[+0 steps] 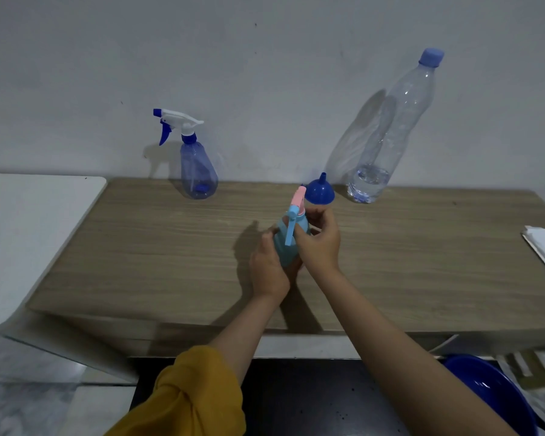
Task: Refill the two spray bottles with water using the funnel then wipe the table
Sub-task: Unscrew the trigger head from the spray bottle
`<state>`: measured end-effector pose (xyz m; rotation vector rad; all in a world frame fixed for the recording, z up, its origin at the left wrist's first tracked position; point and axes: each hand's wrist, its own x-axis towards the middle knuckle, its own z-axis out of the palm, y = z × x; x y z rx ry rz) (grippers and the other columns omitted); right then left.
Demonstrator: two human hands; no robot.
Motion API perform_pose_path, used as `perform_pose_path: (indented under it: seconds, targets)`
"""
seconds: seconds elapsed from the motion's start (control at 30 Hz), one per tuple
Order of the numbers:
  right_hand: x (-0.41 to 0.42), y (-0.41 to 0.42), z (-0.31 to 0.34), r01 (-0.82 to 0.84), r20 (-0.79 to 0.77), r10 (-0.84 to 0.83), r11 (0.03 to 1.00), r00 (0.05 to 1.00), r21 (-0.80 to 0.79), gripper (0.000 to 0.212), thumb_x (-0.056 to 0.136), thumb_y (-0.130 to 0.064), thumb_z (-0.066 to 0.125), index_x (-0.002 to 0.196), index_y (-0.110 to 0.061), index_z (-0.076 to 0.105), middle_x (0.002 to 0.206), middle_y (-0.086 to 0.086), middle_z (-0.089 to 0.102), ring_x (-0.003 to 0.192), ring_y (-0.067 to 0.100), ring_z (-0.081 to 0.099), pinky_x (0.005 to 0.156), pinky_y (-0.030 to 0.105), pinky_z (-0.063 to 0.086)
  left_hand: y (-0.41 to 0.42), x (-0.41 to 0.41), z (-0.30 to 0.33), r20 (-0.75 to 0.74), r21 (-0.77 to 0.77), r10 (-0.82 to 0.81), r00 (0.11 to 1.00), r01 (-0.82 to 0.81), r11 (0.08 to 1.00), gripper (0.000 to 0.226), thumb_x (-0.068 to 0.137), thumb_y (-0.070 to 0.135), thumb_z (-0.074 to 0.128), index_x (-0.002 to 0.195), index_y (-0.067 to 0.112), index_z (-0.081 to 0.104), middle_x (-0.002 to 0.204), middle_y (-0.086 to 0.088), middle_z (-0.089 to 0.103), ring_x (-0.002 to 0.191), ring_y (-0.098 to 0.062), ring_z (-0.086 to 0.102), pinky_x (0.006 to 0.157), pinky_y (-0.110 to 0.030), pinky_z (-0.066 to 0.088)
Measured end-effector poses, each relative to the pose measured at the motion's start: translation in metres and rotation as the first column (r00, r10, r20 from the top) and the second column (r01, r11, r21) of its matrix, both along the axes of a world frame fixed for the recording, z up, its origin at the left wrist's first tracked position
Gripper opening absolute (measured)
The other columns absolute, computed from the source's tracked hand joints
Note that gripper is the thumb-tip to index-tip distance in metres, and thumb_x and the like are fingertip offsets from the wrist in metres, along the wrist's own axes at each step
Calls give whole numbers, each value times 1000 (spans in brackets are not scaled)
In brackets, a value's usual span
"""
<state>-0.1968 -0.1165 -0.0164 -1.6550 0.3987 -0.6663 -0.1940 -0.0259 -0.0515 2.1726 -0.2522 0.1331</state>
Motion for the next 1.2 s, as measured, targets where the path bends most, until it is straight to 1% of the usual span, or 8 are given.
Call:
perform_pose_path:
  seconds: [0.2, 0.37, 0.5, 0.67, 0.77, 0.9, 1.07, 1.2]
  targets:
    - [0, 6, -7, 37, 21, -35, 996, 999, -80, 28, 88, -12, 63, 116, -12, 60, 109, 0, 63, 101, 14, 59, 82, 25, 49, 1, -2, 4, 25, -15, -6, 1000, 7, 1000, 62, 79, 40, 63, 131, 13, 42, 117, -6, 60, 103, -22, 58, 78, -24, 40]
    - [2, 11, -2, 65, 13, -65, 998, 998, -21, 37, 78, -21, 77, 107, -16, 56, 104, -6, 61, 97, 3, 58, 80, 13, 49, -1, 2, -5, 37, -37, -2, 999, 3, 999, 60, 82, 31, 68, 132, 17, 39, 121, -7, 59, 106, -21, 58, 86, -36, 50]
    - [4, 14, -9, 90, 23, -88, 993, 996, -78, 26, 84, -13, 67, 109, -13, 61, 104, 2, 63, 100, 16, 58, 84, 27, 48, -1, 4, -7, 41, -9, 18, 999, -17, 1000, 52, 85, 32, 66, 129, 15, 43, 114, -3, 61, 99, -18, 60, 79, -25, 46]
    - [2, 14, -4, 107, 27, -107, 994, 994, 24, 40, 78, -15, 76, 109, -15, 51, 104, -5, 58, 94, 2, 57, 76, 10, 47, -1, 2, -4, 54, -8, 21, 998, -21, 1000, 50, 87, 31, 62, 130, 15, 43, 119, -3, 59, 105, -16, 58, 88, -28, 47]
    - [3, 16, -5, 122, 12, -122, 992, 992, 4, 34, 76, -14, 78, 99, -20, 54, 97, -7, 59, 91, 5, 58, 73, 15, 48, -1, 3, -3, 74, 29, 38, 997, -40, 999, 46, 89, 30, 61, 129, 13, 45, 118, -4, 60, 105, -16, 59, 87, -26, 46]
    - [4, 20, -12, 136, 28, -134, 987, 991, -89, 30, 83, -12, 69, 110, -17, 59, 106, -2, 62, 103, 16, 57, 87, 32, 51, 0, 0, 0, 49, -60, -5, 999, 8, 998, 52, 86, 42, 58, 128, 14, 45, 117, -5, 61, 103, -16, 60, 88, -29, 48]
    - [2, 22, -4, 133, 30, -133, 991, 991, 16, 42, 78, -15, 76, 110, -18, 48, 106, -5, 56, 97, 5, 57, 76, 11, 48, 1, 0, 1, 6, -76, -2, 1000, 2, 997, 43, 88, 35, 56, 125, 16, 47, 114, -2, 61, 102, -16, 59, 91, -32, 48]
    - [4, 23, -7, 161, 24, -161, 987, 987, -3, 32, 77, -15, 75, 101, -20, 55, 103, -1, 61, 96, 11, 58, 77, 21, 48, 2, 1, 2, 24, -54, -12, 1000, 13, 998, 43, 87, 29, 62, 125, 15, 47, 113, -3, 61, 100, -15, 60, 87, -30, 49]
